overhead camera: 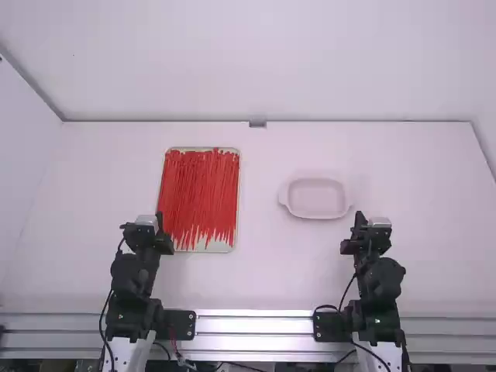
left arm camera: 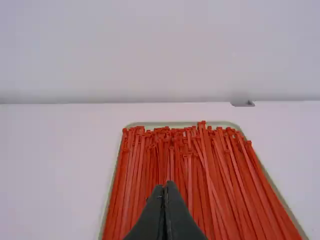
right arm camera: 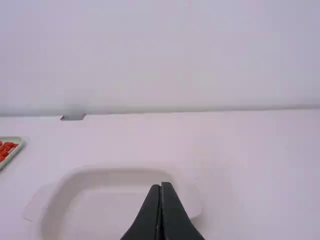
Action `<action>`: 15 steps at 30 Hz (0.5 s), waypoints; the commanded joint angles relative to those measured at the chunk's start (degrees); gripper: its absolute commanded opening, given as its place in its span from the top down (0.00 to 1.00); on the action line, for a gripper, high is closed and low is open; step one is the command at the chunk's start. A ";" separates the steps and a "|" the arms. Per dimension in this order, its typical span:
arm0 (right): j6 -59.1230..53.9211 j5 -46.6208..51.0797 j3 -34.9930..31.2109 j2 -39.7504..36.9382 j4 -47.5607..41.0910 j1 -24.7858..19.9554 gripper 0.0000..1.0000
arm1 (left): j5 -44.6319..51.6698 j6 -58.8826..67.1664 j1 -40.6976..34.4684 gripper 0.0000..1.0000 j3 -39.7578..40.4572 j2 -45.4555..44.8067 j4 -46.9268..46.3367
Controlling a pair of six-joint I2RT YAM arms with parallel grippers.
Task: Fasten the cable tie
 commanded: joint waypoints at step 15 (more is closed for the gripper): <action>0.07 -0.41 4.00 5.55 -0.63 0.72 0.92 | 1.11 -0.04 -0.21 0.92 4.33 4.74 -1.98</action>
